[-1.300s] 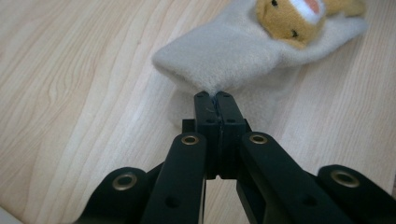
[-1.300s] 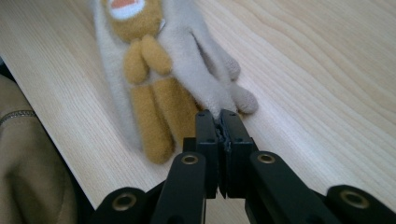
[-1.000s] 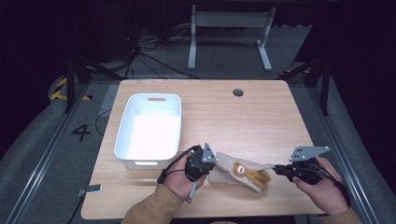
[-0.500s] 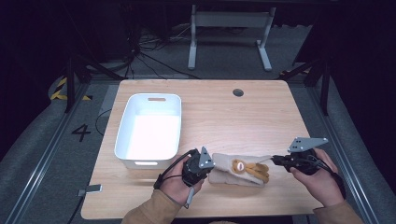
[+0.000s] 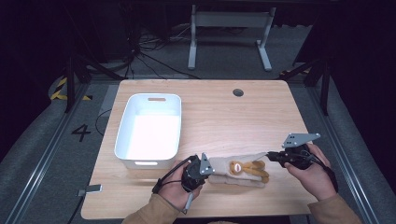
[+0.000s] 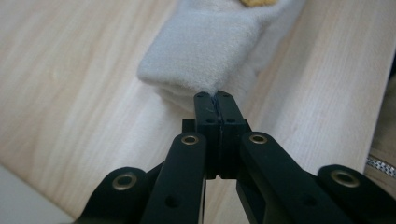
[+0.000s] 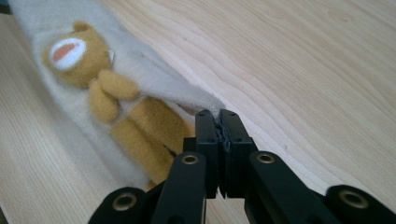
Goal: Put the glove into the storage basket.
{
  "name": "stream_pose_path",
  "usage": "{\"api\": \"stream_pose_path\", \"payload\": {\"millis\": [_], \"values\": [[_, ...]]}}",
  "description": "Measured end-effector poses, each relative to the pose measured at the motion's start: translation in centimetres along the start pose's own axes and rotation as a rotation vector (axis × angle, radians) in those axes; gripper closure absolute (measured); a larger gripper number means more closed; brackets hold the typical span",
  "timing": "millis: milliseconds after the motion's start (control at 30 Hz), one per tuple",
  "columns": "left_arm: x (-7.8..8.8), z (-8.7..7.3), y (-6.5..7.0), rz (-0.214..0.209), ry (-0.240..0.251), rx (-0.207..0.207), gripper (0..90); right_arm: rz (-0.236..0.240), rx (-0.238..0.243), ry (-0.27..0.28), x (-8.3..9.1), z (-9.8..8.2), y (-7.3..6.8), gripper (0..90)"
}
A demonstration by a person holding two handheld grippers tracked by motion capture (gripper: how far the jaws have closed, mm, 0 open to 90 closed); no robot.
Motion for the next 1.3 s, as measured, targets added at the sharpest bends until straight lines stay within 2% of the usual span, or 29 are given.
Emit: {"api": "stream_pose_path", "payload": {"millis": [333,500,800,1133,1200,1300], "values": [[-1.6,-0.8,0.3,-0.075,-0.082,-0.012,90.0,0.021,-0.003,-0.046,-0.9,-1.0,-0.1,88.3],[-2.2,-1.1,0.4,-0.091,-0.112,-0.013,90.0,0.027,-0.014,-0.060,-1.3,-1.4,0.1,88.3],[-2.8,-1.3,0.5,-0.108,-0.136,-0.015,90.0,0.034,-0.036,-0.094,-2.2,-2.1,0.3,88.2],[-2.9,-1.3,0.4,-0.121,-0.140,-0.009,90.0,0.052,-0.050,-0.112,-2.5,-2.7,0.3,87.5],[-2.8,-1.2,0.4,-0.131,-0.130,-0.004,90.0,0.054,-0.054,-0.108,-2.4,-2.7,0.3,85.9],[-2.1,-1.0,0.3,-0.146,-0.088,0.021,88.5,0.046,-0.048,-0.095,-2.2,-2.6,0.3,82.6]]}}
Point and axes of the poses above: each handheld gripper's, and its own axes: x roughly backward along the jaws, z roughly out of its top, y roughly to its right, the point moved 6 cm from there along -x, roughly forward along the jaws, and after that the axes turned 1 degree about -z, right-handed, at the moved point
